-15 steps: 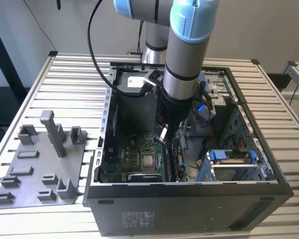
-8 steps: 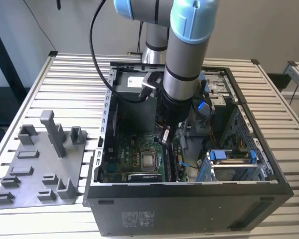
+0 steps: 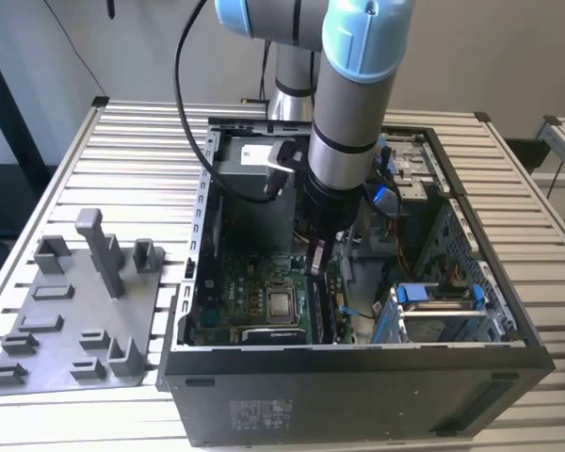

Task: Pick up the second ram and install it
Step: 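Press down the second ram until it locks into place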

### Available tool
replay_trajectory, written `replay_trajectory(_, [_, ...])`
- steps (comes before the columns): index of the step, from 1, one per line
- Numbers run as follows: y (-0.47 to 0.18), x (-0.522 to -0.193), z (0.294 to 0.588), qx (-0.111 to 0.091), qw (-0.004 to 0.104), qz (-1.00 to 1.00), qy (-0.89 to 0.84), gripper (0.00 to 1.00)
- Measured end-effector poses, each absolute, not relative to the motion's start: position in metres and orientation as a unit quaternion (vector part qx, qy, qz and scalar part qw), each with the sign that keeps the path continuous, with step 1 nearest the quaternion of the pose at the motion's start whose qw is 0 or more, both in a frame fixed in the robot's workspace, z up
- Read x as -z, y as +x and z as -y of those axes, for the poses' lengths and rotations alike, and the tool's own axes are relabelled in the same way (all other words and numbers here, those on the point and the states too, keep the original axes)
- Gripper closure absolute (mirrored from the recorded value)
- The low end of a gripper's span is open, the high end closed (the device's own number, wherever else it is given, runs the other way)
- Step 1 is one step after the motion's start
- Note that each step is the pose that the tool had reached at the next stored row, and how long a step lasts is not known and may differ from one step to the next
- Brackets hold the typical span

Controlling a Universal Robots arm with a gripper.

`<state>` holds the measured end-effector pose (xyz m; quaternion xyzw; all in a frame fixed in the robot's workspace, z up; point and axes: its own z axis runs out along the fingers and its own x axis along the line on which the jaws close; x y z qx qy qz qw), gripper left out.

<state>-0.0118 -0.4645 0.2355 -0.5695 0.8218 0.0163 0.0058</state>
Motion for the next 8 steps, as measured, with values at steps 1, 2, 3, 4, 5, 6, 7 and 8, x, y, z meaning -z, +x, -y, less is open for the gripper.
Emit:
replay_trajectory(1, [-0.0118, -0.2354, 0.4645, -0.016, 0.006, -0.816, -0.577, 0.89])
replay_trajectory(2, [-0.0118, -0.2353, 0.4645, -0.016, 0.006, -0.811, -0.585, 0.89])
replay_trajectory(3, [-0.0118, -0.2353, 0.4645, -0.016, 0.005, -0.806, -0.592, 0.89])
replay_trajectory(4, [-0.0118, -0.2352, 0.4645, -0.016, 0.005, -0.8, -0.599, 0.89])
replay_trajectory(5, [-0.0118, -0.2352, 0.4645, -0.016, 0.005, -0.795, -0.606, 0.89])
replay_trajectory(6, [-0.0118, -0.2352, 0.4645, -0.016, 0.005, -0.789, -0.614, 0.89])
replay_trajectory(7, [-0.0118, -0.2352, 0.4645, -0.016, 0.005, -0.784, -0.621, 0.89])
replay_trajectory(8, [-0.0118, -0.2351, 0.4645, -0.016, 0.005, -0.778, -0.628, 0.89])
